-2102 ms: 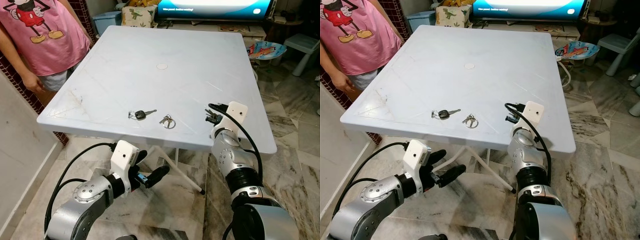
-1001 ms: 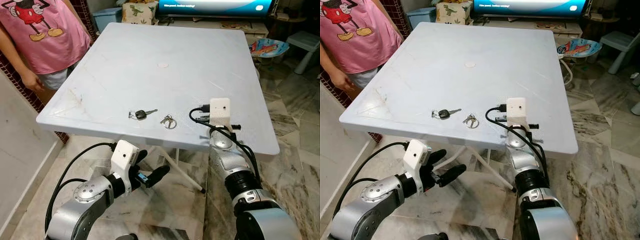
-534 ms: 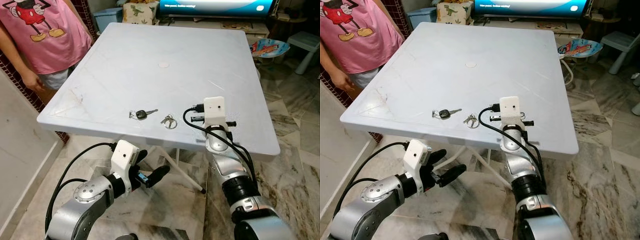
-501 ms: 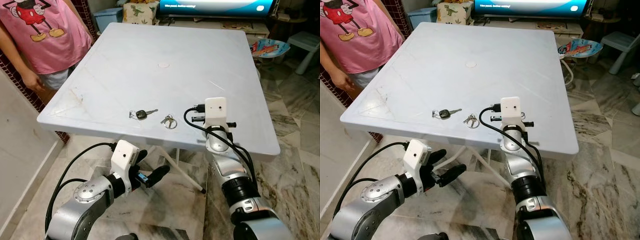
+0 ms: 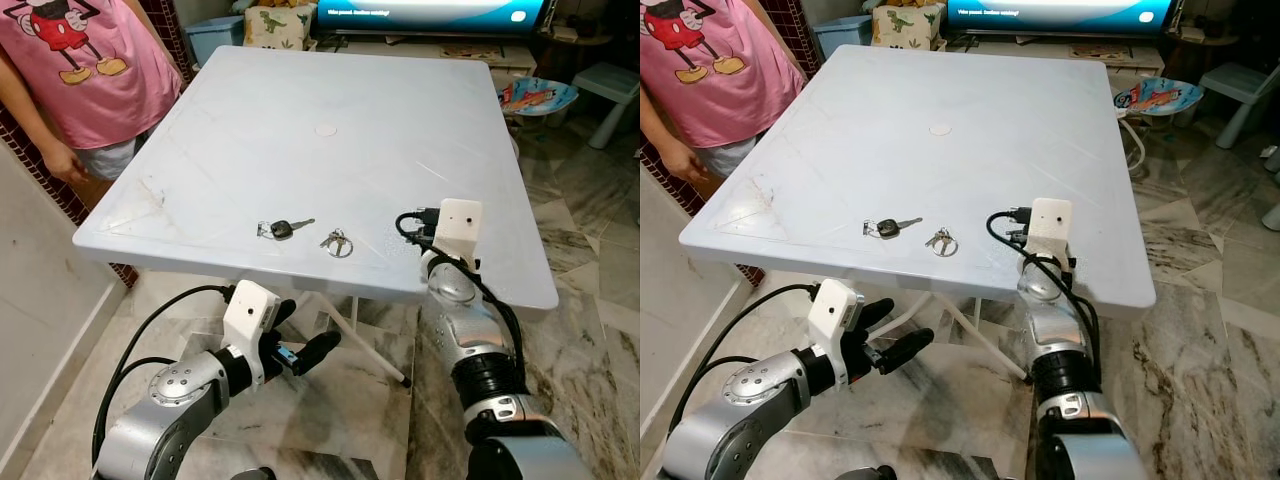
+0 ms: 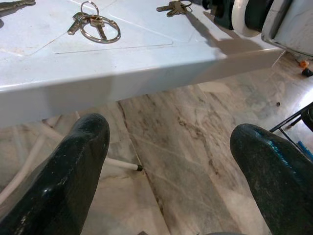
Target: Hang keys on a hook
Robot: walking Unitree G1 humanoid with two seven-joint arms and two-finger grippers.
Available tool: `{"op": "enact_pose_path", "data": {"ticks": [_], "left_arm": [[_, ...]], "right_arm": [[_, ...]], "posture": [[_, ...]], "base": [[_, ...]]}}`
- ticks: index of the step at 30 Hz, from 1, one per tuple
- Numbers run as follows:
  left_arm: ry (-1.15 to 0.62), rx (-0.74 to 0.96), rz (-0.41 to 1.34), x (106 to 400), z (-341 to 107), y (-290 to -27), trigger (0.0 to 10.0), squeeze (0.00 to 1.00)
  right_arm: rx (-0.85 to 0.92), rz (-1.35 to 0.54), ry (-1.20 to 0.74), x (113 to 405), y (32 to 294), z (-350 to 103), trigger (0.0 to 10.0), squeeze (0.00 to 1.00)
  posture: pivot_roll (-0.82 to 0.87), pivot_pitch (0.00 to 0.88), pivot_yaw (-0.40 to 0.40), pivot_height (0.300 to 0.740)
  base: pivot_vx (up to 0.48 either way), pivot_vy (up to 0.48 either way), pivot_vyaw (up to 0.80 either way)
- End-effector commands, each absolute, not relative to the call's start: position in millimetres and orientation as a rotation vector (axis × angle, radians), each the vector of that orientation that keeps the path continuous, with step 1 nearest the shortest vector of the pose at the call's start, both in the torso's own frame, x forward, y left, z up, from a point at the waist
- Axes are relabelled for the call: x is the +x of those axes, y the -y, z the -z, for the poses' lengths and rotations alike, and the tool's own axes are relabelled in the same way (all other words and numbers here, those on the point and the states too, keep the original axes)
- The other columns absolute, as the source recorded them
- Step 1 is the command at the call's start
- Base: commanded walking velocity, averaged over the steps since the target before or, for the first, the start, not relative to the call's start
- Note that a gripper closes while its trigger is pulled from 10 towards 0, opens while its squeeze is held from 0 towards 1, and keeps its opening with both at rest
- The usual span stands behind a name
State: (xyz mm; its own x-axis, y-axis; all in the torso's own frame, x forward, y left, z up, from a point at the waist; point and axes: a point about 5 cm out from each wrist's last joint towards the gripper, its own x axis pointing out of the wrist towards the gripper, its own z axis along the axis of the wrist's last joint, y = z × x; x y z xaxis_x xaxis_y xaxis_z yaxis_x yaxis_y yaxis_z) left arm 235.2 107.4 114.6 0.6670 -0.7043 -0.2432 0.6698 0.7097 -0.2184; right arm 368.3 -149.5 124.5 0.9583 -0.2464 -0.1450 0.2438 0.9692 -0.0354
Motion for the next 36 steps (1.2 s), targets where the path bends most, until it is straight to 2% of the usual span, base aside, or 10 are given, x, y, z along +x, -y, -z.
{"op": "enact_pose_path", "data": {"ticks": [1,10,12,13,25,26,27,28,30,36], "left_arm": [[-0.315,-0.095,0.775,235,-116,-108,10.0,0.00],[-0.314,-0.094,0.777,234,-117,-108,10.0,0.00],[-0.314,-0.094,0.778,234,-117,-108,10.0,0.00],[-0.313,-0.095,0.778,234,-117,-108,10.0,0.00],[-0.303,-0.096,0.776,233,-119,-108,10.0,0.00],[-0.304,-0.095,0.777,233,-119,-108,10.0,0.00],[-0.304,-0.095,0.777,233,-119,-108,10.0,0.00],[-0.304,-0.095,0.777,233,-119,-108,10.0,0.00],[-0.305,-0.096,0.778,233,-119,-108,10.0,0.00],[-0.307,-0.096,0.779,232,-119,-108,10.0,0.00]], "right_arm": [[0.003,0.252,-0.161,371,150,-126,10.0,1.00],[0.072,0.243,-0.187,378,147,-127,10.0,0.96],[0.098,0.235,-0.188,380,146,-128,10.0,0.28],[0.113,0.231,-0.188,380,145,-129,10.0,0.00],[0.183,0.229,-0.209,384,145,-127,9.6,0.00],[0.190,0.231,-0.214,384,145,-126,5.0,0.00],[0.195,0.232,-0.218,383,145,-125,5.0,0.00],[0.199,0.233,-0.220,383,145,-125,3.8,0.00],[0.204,0.234,-0.224,383,145,-124,0.0,0.00],[0.215,0.237,-0.232,383,147,-120,0.0,0.00]], "posture": [[0.11,0.112,0.038,0.740],[0.12,0.121,0.039,0.740],[0.12,0.121,0.039,0.740],[0.12,0.121,0.039,0.740],[0.13,0.127,0.040,0.740],[0.13,0.127,0.040,0.740],[0.13,0.128,0.041,0.740],[0.13,0.128,0.041,0.740],[0.13,0.128,0.041,0.740],[0.13,0.130,0.042,0.740]], "base": [[0.000,0.000,0.00],[0.000,0.000,0.00],[0.000,0.000,0.00],[0.000,0.000,0.00],[0.000,0.000,0.00],[0.000,0.000,0.00],[0.000,0.000,0.00],[0.000,0.000,0.00],[0.000,0.000,0.00],[0.000,0.000,0.00]]}}
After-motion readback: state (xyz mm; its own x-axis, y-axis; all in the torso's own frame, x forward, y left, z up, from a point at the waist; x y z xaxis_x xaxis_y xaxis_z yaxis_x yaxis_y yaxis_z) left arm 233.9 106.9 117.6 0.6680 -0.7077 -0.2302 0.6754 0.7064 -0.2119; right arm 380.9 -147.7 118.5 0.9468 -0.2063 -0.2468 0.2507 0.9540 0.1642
